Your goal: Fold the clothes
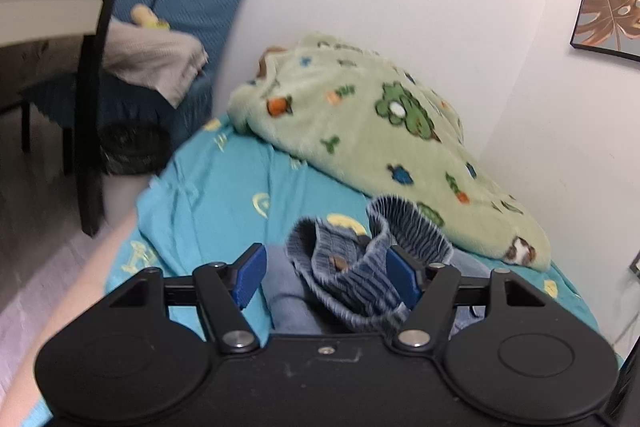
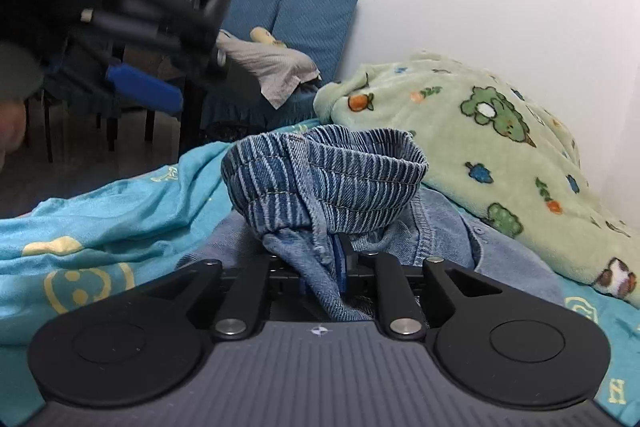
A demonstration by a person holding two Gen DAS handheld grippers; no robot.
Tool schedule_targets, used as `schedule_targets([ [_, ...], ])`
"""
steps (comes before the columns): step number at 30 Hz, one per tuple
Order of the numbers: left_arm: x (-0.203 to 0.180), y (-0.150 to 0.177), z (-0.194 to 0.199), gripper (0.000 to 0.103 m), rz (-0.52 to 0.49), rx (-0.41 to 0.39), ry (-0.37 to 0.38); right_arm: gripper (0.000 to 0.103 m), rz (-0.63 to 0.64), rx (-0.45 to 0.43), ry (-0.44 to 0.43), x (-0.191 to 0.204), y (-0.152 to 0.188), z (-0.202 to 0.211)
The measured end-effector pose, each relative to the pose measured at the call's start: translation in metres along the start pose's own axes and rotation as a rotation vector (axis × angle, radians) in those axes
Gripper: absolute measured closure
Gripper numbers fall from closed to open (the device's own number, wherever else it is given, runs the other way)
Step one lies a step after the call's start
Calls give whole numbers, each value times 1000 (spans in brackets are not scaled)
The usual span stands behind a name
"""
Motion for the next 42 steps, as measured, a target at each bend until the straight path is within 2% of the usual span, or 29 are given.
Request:
schedule_targets([
  [1, -1, 3, -2, 38, -1, 17, 2, 82, -10, 14, -7, -2, 1, 4],
  [3, -1, 10, -4, 36, 9, 32, 2, 66, -42, 23, -27, -7, 3, 15],
  [5, -1, 14, -4, 34, 30, 39, 2, 63, -76, 30, -42, -12, 6, 30],
  [9, -2, 13, -2, 32, 53, 49, 13, 61, -195, 18, -58, -24, 11, 65],
  [11, -5, 11, 2, 32, 43, 36, 13, 62, -262, 7, -38, -33, 14, 76],
  [14, -8, 10, 7, 29, 31, 22, 12, 62, -316, -14, -2, -44, 17, 74],
  [18, -9, 15, 6, 29, 19, 31, 5, 64, -370, -10, 27, -55, 26, 51],
  [26, -7, 21, 0, 26, 32, 44, 15, 63, -385, 65, -51, -34, 47, 0],
  [31, -4, 27, -1, 24, 63, 53, 31, 63, -625, 21, -118, -56, 51, 7],
  [34, -4, 34, -6, 24, 73, 72, 34, 63, -708, -20, -129, -69, 48, 18],
  [38, -1, 41, -13, 24, 88, 83, 20, 62, -757, -69, -78, -91, 44, 36],
  [42, 10, 46, -20, 24, 132, 90, -8, 55, -831, -73, 15, -125, 62, 49],
])
Point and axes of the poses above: each gripper's, at about its wrist camera, not at the fingertips, and z roughly against the way its jaws point, x to its left, y to its underside, the point moved 8 cm from there along -z, roughly the way its jaws point, and after that the axes turned 15 degrees about z, right-handed, at the moved point
